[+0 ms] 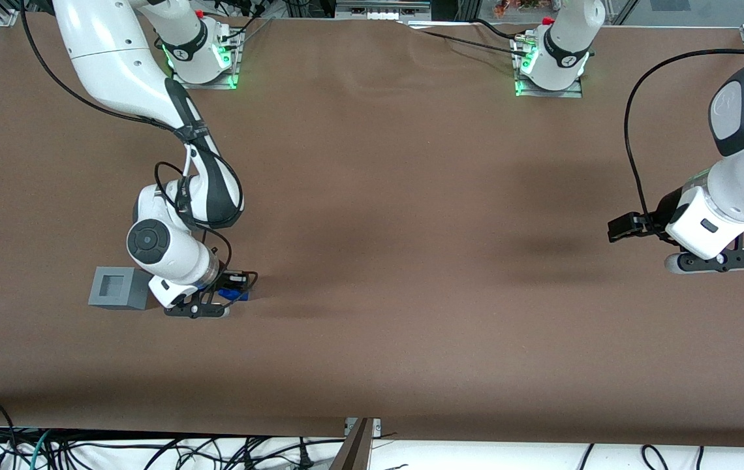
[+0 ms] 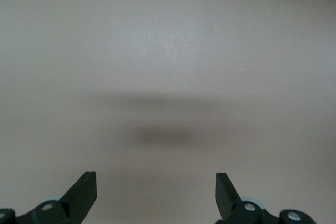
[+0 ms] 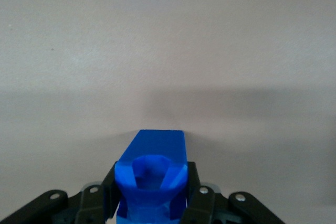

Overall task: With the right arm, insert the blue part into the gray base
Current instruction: 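Lift the blue part and carry it over the gray base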

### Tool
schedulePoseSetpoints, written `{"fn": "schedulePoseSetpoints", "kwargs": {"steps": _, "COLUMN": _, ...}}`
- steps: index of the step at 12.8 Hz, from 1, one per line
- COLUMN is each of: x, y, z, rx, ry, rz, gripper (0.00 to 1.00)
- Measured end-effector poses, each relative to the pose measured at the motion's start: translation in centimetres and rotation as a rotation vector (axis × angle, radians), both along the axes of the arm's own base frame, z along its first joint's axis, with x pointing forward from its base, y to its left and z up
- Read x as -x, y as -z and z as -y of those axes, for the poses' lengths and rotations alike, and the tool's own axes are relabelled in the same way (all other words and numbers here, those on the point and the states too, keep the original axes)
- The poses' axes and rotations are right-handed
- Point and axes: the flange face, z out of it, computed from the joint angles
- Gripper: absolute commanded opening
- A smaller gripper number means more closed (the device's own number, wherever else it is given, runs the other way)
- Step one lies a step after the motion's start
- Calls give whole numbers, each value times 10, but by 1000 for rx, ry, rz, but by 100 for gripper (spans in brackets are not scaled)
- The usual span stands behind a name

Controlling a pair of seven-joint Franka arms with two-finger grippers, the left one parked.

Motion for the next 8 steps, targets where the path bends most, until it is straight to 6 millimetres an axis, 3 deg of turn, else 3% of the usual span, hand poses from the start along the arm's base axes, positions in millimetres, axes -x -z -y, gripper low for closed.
{"fn": "schedulePoseSetpoints", "kwargs": {"steps": 2, "x": -11, "y": -23, "z": 13, "rx": 40, "ry": -25, "rz": 3, "gripper": 0}}
{"fn": "schedulePoseSetpoints", "kwargs": {"steps": 4, "x": -22, "y": -68, "z": 48, "rx": 82, "ry": -60, "rz": -22, "gripper": 0}}
{"fn": "schedulePoseSetpoints", "kwargs": {"steps": 6, "x": -29, "y": -112, "z": 109, "rx": 116, "ry": -83, "rz": -31, "gripper": 0}}
{"fn": "schedulePoseSetpoints", "kwargs": {"steps": 8, "x": -30, "y": -132, "z": 179, "rx": 119, "ry": -93, "rz": -28, "gripper": 0}}
